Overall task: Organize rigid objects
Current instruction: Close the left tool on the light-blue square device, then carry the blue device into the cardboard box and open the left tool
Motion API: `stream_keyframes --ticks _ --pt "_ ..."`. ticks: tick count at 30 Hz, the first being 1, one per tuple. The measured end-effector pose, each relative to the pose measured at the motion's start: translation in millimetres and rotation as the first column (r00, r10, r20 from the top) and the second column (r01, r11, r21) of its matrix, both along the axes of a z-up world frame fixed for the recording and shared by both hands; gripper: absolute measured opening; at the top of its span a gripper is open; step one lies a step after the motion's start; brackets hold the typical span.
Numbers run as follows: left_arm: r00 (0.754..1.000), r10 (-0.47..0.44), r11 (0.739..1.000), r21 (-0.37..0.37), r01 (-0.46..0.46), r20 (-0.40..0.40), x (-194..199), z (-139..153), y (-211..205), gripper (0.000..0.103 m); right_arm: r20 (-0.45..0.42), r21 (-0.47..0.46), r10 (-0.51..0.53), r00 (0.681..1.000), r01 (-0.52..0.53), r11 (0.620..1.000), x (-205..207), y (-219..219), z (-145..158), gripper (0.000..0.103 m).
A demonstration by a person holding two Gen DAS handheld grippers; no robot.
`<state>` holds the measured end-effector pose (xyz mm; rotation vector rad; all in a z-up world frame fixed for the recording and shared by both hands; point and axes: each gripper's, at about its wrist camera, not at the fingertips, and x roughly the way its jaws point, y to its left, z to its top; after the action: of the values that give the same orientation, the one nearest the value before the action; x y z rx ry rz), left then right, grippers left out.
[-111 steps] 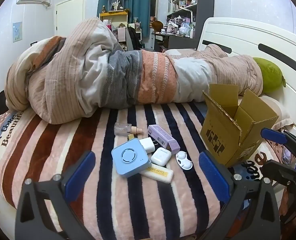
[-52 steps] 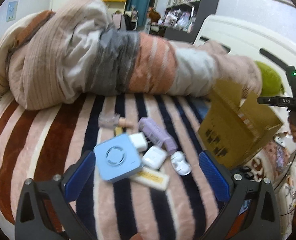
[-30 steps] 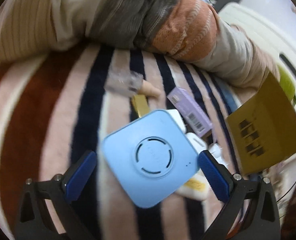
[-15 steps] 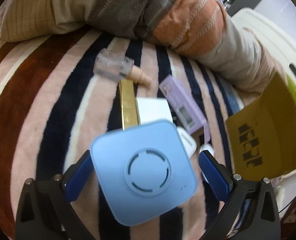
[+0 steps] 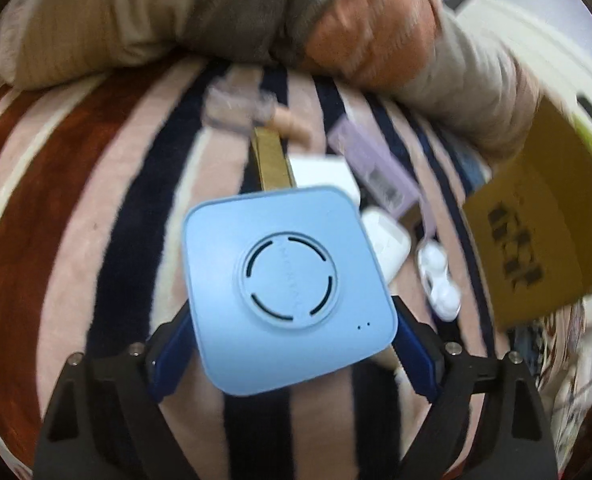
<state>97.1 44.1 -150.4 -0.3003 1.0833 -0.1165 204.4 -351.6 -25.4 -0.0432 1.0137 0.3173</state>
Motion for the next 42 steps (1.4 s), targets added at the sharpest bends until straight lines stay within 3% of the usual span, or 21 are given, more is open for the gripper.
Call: stream_keyframes --ticks 3,12,19,24,27,29,31,34,39,42 --pt "1.000 0.004 1.000 -0.008 -0.004 0.003 -0.1 0.2 2.7 0.086 0.001 0.001 0.002 1.000 -0.002 1.000 0.7 0.9 0.2 0.010" --pt "0.992 0.064 0.998 0.002 -0.064 0.108 -4.6 14.6 7.1 0.082 -0.001 0.003 -0.001 1.000 0.001 1.000 -0.3 -1.0 -1.1 0.010" --pt "0.973 0.021 0.999 0.038 -0.030 0.232 -9.8 66.0 8.8 0.082 0.002 0.014 0.005 1.000 -0.005 1.000 -0.3 -1.9 -1.5 0.010" --pt "0.935 -0.091 0.996 0.042 0.081 0.342 -5.0 130.9 -18.6 0.082 0.002 0.010 0.009 1.000 -0.009 1.000 -0.4 -2.5 -1.9 0.010" --pt "0.900 -0.209 0.969 -0.044 0.244 0.382 14.8 167.2 -50.6 0.082 0.001 0.010 0.010 1.000 -0.010 1.000 0.2 -2.6 -2.2 0.009" --pt "0.881 -0.293 0.936 -0.077 0.344 0.370 36.8 187.3 -84.5 0.082 -0.002 0.011 0.012 1.000 -0.012 1.000 0.3 -3.0 -2.6 0.009" --pt "0.855 -0.384 0.906 -0.035 0.421 0.349 56.0 198.2 -122.0 0.082 -0.004 0.011 0.013 1.000 -0.013 1.000 0.3 -3.3 -2.6 0.010" --pt "0.842 -0.473 0.866 -0.038 0.498 0.261 83.2 192.8 -170.5 0.082 -0.010 0.010 0.016 1.000 -0.016 1.000 0.8 -2.5 -2.0 0.009" --pt "0.837 -0.542 0.835 -0.060 0.547 0.080 115.0 151.8 -222.8 0.082 -0.019 -0.008 0.021 1.000 -0.021 1.000 2.4 -2.1 -0.1 0.009" --pt "0.830 -0.556 0.830 -0.033 0.557 0.041 111.4 140.0 -231.8 0.081 -0.022 -0.009 0.024 0.999 -0.024 1.000 0.8 -3.5 -0.1 0.009"
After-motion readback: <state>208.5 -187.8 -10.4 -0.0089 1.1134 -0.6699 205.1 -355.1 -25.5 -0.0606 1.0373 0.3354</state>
